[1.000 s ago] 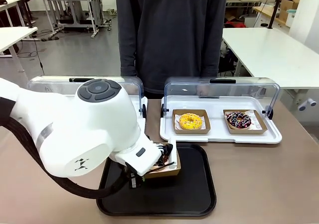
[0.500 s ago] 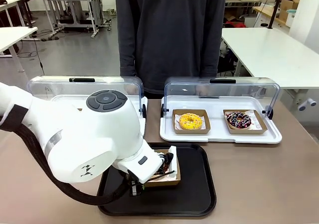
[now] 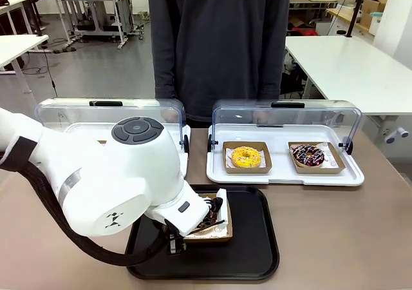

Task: Move the second donut from the left to the tray.
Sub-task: Pick up the Paper togo box containing the Donut indicated by the person and place it on the Handle tray.

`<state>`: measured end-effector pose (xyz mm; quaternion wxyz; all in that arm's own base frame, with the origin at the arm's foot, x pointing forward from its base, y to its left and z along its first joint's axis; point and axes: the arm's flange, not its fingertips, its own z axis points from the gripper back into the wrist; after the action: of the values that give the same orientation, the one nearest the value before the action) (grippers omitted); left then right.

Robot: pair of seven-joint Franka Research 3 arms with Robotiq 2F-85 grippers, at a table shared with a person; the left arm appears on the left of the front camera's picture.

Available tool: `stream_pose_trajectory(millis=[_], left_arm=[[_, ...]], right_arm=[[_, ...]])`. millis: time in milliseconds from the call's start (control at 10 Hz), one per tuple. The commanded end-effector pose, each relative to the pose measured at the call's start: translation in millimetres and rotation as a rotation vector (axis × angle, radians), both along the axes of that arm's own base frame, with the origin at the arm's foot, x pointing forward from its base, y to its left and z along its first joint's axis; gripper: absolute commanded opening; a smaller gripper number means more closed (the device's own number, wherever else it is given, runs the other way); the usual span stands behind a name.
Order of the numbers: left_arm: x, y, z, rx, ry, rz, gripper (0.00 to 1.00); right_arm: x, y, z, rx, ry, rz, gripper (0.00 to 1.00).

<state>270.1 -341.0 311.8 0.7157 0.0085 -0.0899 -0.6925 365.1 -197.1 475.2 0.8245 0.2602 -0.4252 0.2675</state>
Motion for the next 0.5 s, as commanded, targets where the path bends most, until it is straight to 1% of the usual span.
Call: stream_pose_trajectory(millis=[0, 100, 200, 400], left_arm=[[-28, 33, 8, -0.005, -0.021, 0.010, 0.63], [-30, 34, 18, 0.011, -0.030, 0.023, 1.00], [-32, 34, 30, 0.016, -0.009, 0.031, 1.00], [-38, 32, 50, 0.048, -0.032, 0.055, 1.00]], right_arm=[[4, -1, 0, 0.013, -0.040, 0.005, 1.00], [4, -1, 0, 0.013, -0.040, 0.005, 1.00], [4, -1, 0, 0.013, -0.040, 0.005, 1.00], [4, -1, 0, 0.013, -0.040, 0.005, 1.00]])
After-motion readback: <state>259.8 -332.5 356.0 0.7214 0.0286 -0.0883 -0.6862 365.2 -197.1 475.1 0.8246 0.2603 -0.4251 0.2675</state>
